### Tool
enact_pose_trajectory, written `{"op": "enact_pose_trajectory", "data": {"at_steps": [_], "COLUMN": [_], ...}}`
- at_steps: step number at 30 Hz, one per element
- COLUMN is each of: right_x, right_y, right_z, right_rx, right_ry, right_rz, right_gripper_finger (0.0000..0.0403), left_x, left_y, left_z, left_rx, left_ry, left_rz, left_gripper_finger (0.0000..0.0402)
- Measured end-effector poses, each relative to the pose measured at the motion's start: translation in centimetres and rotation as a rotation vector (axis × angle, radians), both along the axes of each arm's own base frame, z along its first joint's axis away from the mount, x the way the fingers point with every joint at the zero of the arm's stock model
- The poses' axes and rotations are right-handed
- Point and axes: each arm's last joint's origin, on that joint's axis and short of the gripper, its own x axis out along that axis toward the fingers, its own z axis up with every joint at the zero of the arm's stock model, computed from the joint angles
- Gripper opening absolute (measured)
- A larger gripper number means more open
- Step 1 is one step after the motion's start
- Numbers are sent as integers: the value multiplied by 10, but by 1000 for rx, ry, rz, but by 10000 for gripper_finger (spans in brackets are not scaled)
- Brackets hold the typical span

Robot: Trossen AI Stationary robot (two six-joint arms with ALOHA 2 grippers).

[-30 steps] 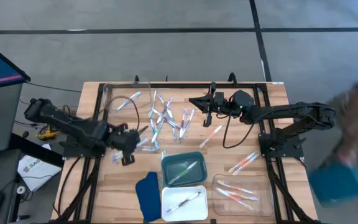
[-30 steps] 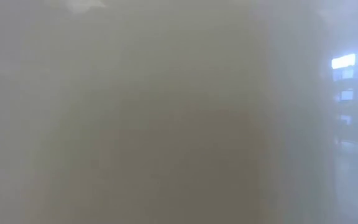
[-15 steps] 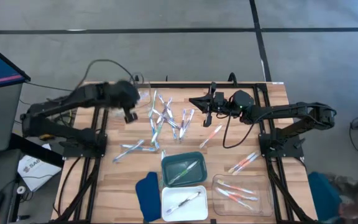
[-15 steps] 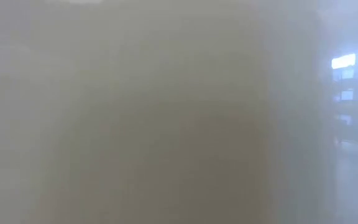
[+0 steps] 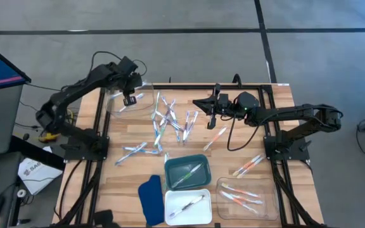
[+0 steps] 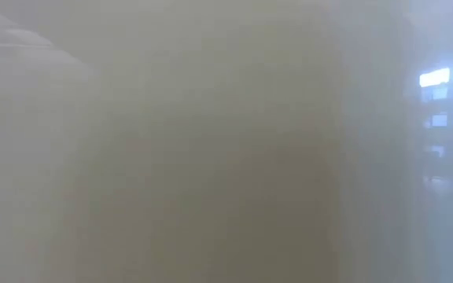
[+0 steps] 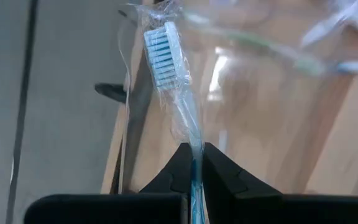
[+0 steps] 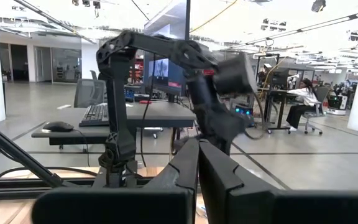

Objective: Pick & Place Toothbrushes
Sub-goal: Put the blue toothbrush into the top transparent bin

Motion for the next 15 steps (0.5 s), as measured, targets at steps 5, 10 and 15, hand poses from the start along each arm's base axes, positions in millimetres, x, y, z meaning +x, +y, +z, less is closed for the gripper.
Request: {"op": "enact_pose_trajectory", "data": {"at_steps": [5,10,15], "right_x": [0,1,1], "right_y": [0,0,0], "right_z": [-3,-5,-6], "right_rx": [6,2,3], "right_ry": [28,55,61], "right_rz": [0,-2,-2], "right_gripper_finger": [6,6,6], "left_x": [1,6,4], "left_y": [18,28,38], "left_z": [-22,-35,-45], "left_rx": [-117,-142,-192], "left_ry": [9,23,-20], "left_rz": [-74,-116,-89], "left_gripper_finger": [7,7,7]}}
